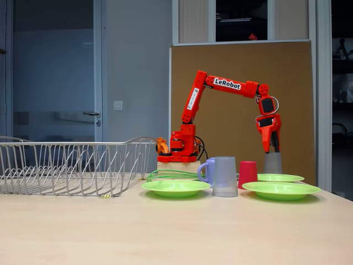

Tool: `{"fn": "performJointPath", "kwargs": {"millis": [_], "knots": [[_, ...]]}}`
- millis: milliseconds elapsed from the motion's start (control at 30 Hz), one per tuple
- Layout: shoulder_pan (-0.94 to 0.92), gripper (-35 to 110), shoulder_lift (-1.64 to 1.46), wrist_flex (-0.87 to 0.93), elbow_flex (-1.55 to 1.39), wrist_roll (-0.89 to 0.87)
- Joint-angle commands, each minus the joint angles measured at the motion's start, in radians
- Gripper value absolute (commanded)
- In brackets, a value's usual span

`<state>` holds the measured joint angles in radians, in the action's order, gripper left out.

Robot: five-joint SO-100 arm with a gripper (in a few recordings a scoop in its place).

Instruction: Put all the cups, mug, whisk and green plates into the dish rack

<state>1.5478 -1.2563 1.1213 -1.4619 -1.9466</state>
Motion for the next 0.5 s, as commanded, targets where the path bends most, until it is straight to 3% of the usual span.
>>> {"fn": "performJointPath", "kwargs": {"millis": [0, 267, 467], "knots": [[0.029, 44, 0.005, -0.025, 0.031, -0.028], [0.048, 42, 0.032, -0.057, 0.023, -0.049], [0.040, 23, 0.035, -0.072, -0.002, -0.018]]}}
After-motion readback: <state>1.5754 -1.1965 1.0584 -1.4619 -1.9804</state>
